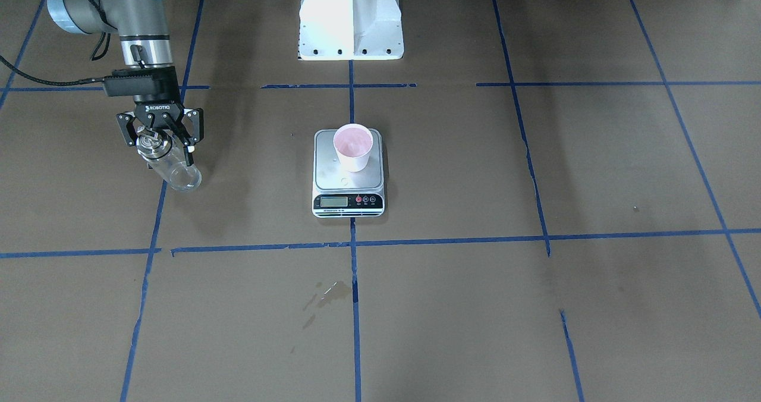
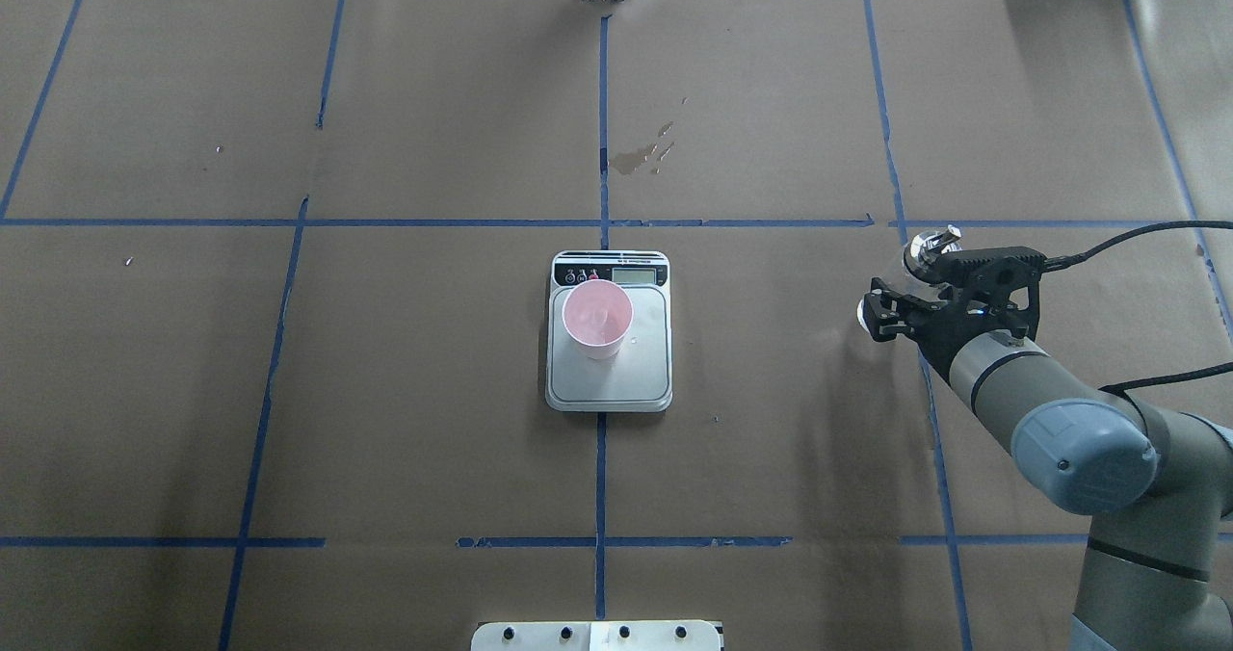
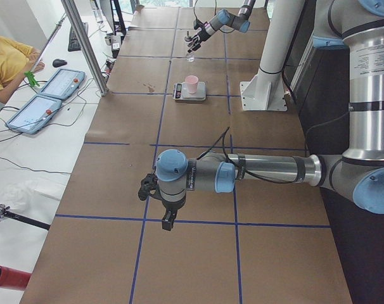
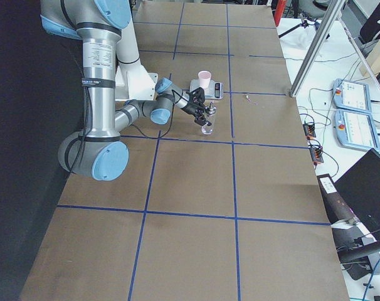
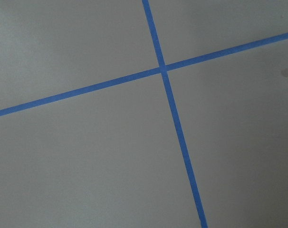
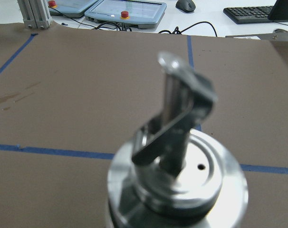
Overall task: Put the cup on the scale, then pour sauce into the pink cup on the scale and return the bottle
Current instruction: 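Lower the bottle onto the table with the right gripper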
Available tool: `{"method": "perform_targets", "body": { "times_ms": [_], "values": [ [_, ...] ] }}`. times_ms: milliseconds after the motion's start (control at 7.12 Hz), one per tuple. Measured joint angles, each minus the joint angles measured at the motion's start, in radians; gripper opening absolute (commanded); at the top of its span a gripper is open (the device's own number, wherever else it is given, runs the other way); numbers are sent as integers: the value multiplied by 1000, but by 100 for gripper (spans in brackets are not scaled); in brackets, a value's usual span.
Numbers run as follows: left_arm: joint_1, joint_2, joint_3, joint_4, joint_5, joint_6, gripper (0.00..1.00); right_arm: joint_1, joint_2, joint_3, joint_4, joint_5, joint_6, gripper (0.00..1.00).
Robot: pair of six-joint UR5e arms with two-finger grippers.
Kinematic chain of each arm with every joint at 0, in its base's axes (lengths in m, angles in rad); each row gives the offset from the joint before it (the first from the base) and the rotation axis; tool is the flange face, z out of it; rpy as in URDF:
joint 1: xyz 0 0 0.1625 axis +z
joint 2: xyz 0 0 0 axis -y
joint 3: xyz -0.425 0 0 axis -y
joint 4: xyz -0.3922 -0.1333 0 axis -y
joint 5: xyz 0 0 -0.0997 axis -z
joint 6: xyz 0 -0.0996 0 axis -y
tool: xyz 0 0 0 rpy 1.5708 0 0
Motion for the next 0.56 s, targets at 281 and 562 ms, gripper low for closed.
{"method": "perform_targets", "body": {
  "times_ms": [281,562],
  "values": [
    [1,0,1,0,0,0,100,0,-7,-13,0,-1,8,30],
    [1,-1,2,0,0,0,100,-1,-8,-18,0,-1,9,54]
  ]
}}
